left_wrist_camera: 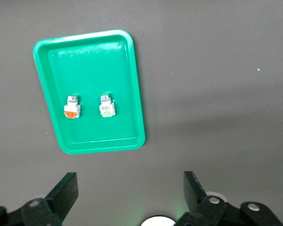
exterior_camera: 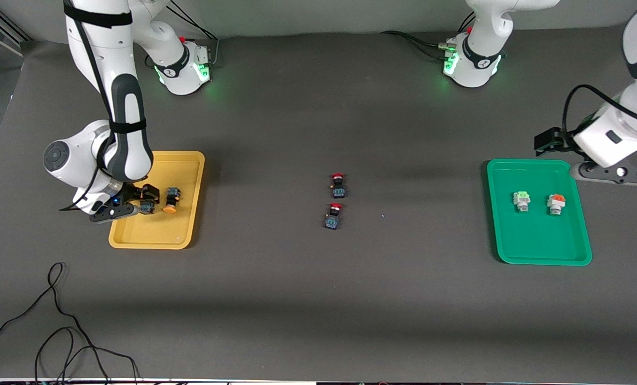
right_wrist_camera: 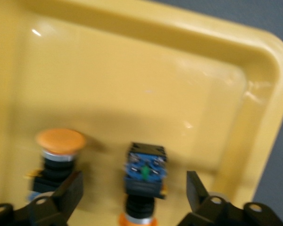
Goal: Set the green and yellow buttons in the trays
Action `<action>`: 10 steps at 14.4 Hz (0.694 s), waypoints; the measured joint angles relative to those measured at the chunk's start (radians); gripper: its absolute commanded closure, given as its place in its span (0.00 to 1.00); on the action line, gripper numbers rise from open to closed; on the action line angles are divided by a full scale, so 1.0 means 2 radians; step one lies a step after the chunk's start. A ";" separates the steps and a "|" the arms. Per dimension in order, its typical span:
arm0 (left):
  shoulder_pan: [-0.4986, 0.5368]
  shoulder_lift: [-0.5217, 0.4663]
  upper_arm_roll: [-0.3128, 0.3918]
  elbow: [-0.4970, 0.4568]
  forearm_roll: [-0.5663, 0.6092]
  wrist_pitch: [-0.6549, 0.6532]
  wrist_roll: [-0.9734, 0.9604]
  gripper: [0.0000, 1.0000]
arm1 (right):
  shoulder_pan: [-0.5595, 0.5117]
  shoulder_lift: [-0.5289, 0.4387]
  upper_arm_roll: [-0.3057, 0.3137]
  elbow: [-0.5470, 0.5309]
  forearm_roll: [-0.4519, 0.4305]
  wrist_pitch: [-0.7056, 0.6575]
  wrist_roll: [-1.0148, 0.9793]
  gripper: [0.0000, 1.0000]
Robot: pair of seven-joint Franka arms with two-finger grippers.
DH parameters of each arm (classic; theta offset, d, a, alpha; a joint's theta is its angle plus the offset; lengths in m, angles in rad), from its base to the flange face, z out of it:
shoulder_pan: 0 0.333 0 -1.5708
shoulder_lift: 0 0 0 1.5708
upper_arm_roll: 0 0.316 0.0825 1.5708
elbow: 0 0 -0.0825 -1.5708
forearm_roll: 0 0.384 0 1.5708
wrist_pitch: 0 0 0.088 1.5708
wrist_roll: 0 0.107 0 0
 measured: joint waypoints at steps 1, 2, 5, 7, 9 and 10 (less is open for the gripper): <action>-0.003 0.000 0.002 0.006 -0.001 -0.004 -0.001 0.00 | 0.001 -0.005 -0.011 0.016 0.000 -0.027 0.006 0.01; -0.003 0.000 0.005 0.013 -0.005 -0.010 -0.001 0.00 | 0.004 -0.008 -0.029 0.035 -0.003 -0.059 0.011 0.01; -0.003 -0.002 0.012 0.022 -0.010 -0.027 -0.001 0.00 | 0.041 -0.017 -0.116 0.101 -0.048 -0.161 0.052 0.01; -0.003 -0.003 0.013 0.024 -0.012 -0.033 -0.001 0.00 | 0.073 -0.022 -0.177 0.168 -0.085 -0.265 0.097 0.01; -0.003 -0.003 0.013 0.024 -0.013 -0.035 -0.001 0.00 | 0.081 -0.024 -0.216 0.245 -0.112 -0.362 0.130 0.01; -0.003 -0.003 0.013 0.024 -0.015 -0.035 -0.001 0.00 | 0.081 -0.025 -0.232 0.286 -0.124 -0.404 0.144 0.01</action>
